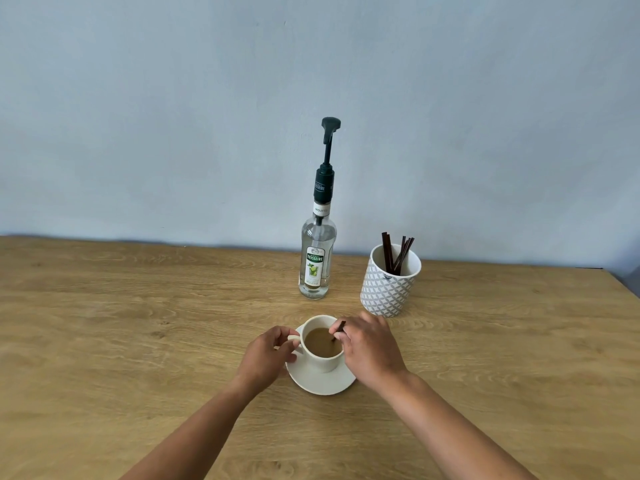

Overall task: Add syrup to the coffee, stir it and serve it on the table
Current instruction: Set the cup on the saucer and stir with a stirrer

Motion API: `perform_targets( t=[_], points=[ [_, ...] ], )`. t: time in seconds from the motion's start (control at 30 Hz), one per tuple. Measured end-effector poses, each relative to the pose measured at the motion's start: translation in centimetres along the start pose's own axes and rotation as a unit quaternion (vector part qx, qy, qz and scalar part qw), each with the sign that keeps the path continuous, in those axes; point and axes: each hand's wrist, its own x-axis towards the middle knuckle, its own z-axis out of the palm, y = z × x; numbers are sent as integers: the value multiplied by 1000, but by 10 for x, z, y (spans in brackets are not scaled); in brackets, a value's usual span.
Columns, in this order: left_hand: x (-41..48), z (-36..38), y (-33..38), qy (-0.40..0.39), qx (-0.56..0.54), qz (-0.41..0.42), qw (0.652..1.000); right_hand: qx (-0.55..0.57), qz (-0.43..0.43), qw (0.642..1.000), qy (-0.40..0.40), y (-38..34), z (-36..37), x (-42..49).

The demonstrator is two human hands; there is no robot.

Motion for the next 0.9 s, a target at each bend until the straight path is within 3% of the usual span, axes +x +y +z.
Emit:
perform_targets(
  t=[0.37, 0.73, 0.9],
  points=[
    [-1, -1, -1, -5, -17, -7, 1000, 117, 37, 992, 24, -6, 8, -3],
    [0, 0, -2, -4, -16, -5, 1000, 26, 6, 1000, 13, -1, 7, -3],
    [0, 1, -2, -3, -14, -8, 1000, 58, 15, 998, 24, -5, 6, -4]
  ],
)
